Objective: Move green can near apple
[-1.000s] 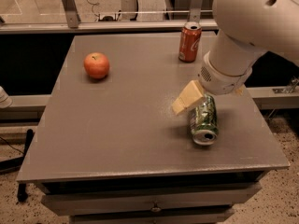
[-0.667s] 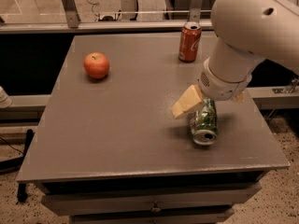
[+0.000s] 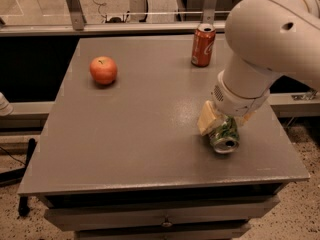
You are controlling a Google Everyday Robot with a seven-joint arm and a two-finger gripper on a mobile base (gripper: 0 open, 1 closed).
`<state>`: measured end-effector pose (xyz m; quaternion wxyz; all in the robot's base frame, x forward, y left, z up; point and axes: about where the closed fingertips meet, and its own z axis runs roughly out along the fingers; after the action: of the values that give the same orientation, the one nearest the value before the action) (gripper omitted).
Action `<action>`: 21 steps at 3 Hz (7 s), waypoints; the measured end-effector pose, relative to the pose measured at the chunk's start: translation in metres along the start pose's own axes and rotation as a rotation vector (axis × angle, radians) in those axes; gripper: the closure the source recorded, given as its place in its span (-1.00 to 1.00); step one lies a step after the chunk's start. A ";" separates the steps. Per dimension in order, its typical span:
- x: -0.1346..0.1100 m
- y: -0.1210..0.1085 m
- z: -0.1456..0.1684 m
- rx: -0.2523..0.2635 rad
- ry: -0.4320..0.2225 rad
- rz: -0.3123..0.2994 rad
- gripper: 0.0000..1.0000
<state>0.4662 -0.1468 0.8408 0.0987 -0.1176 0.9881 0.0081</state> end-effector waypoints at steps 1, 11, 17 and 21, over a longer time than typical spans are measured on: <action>0.002 0.001 0.000 -0.003 -0.012 0.011 0.27; -0.203 0.113 -0.026 -0.556 -0.462 0.248 1.00; -0.240 0.161 0.031 -0.481 -0.344 0.284 -0.26; -0.238 0.163 0.030 -0.494 -0.330 0.279 -1.00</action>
Offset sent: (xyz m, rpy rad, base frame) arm 0.0045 0.0020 0.0092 0.0323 -0.0610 -0.0059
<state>0.6608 0.0677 0.8575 0.2237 0.0013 0.9336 0.2798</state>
